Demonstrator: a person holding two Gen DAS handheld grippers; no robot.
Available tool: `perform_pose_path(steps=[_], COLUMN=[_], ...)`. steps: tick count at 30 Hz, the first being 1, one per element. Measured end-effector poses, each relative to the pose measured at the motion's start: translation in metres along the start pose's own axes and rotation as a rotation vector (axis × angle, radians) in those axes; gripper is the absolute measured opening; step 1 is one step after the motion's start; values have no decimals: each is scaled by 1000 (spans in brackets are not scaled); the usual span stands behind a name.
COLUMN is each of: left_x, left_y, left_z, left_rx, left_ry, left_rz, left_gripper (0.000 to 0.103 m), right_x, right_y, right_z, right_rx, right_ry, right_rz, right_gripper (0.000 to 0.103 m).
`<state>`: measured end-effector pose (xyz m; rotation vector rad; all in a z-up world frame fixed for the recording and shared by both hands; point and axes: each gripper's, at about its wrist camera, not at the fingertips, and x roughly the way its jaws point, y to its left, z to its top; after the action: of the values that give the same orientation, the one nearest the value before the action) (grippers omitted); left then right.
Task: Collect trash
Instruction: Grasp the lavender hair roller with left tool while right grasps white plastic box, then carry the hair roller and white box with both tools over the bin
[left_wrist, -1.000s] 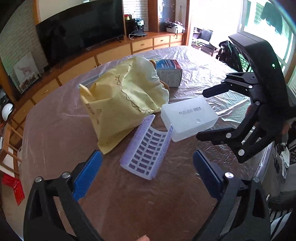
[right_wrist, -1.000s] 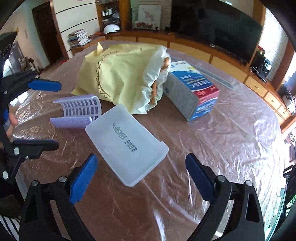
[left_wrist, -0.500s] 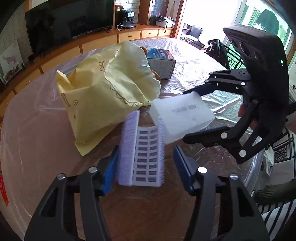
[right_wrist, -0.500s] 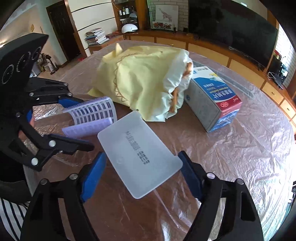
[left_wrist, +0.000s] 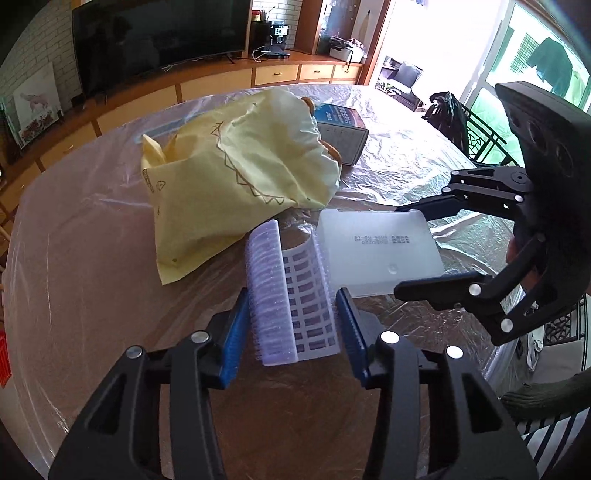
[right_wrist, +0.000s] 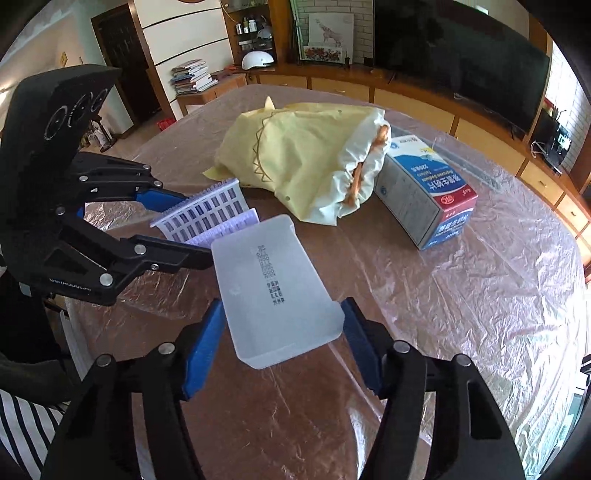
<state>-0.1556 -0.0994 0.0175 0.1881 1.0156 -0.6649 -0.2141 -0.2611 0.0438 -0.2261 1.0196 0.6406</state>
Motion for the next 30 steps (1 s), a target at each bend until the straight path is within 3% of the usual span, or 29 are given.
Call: perform_pose_path(steps=[2, 9, 10, 12, 21, 30], left_x=[1, 6, 6, 4, -12, -16], left_y=[1, 6, 7, 9, 6, -17], left_z=[2, 5, 4, 4, -4, -8], left_rx=[-14, -8, -11, -20, -53, -98], left_ry=[2, 11, 11, 9, -31, -46], left_rz=[-9, 20, 20, 29, 35, 102], left_gripper=[48, 48, 45, 45, 45, 45], right_x=[0, 19, 21, 24, 9, -12], right_y=[2, 9, 10, 12, -1, -6], right_z=[1, 13, 14, 15, 8, -10], right_rx=[1, -49, -54, -58, 76, 187], right_ry=[-7, 21, 24, 34, -16, -44], right_rz=[22, -8, -8, -4, 46, 13], right_gripper=[77, 77, 75, 55, 54, 54])
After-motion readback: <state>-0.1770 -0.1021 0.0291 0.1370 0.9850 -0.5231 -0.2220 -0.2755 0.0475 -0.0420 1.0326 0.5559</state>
